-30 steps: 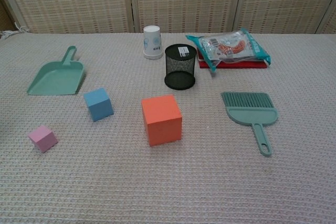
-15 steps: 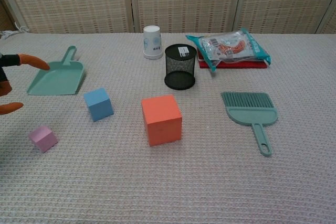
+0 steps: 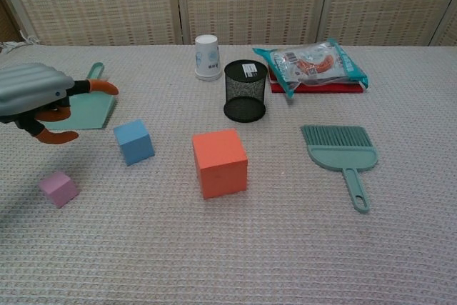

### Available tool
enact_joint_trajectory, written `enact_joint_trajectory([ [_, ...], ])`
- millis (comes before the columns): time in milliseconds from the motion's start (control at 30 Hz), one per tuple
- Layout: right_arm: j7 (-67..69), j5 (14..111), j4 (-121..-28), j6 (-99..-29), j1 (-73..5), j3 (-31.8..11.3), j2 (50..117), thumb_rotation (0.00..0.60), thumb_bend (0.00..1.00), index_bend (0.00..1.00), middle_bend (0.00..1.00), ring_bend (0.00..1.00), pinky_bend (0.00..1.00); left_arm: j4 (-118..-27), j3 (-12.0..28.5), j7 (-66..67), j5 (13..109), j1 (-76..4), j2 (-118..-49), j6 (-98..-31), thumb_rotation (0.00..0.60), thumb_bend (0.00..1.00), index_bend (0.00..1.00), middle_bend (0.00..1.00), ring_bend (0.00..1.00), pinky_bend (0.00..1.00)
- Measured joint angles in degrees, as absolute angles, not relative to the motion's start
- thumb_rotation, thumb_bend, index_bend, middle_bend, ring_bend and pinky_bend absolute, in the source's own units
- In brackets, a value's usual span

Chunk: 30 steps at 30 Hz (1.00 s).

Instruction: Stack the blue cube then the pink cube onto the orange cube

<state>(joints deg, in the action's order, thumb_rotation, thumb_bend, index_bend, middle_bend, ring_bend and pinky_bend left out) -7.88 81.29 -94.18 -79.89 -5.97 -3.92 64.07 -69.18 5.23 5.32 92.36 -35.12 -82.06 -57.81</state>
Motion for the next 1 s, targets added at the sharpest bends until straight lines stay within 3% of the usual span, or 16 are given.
enact_joint_trajectory([
  [367, -7.51, 78.91, -93.78, -77.47, -6.98, -4.70, 64.00, 0.600, 0.09, 0.00, 0.00, 0.00, 0.00, -58.25, 2.08, -3.02, 98.14, -42.17, -89.48, -58.07, 0.600, 0.35, 0.08, 0.98, 1.00, 1.00],
  [667, -7.12, 79.02, -94.04, -76.16, -7.57, -4.16, 63.65, 0.600, 0.09, 0.00, 0.00, 0.00, 0.00, -57.12, 0.39, -2.69, 99.08, -43.66, -91.13, -58.98, 0.600, 0.35, 0.09, 0.98, 1.00, 1.00],
  [1000, -6.54, 79.36, -94.35, -76.60, -7.35, -3.85, 63.19, 0.600, 0.09, 0.00, 0.00, 0.00, 0.00, -58.64, 0.65, -0.11, 94.95, -44.08, -90.23, -56.06, 0.600, 0.35, 0.19, 1.00, 1.00, 1.00],
])
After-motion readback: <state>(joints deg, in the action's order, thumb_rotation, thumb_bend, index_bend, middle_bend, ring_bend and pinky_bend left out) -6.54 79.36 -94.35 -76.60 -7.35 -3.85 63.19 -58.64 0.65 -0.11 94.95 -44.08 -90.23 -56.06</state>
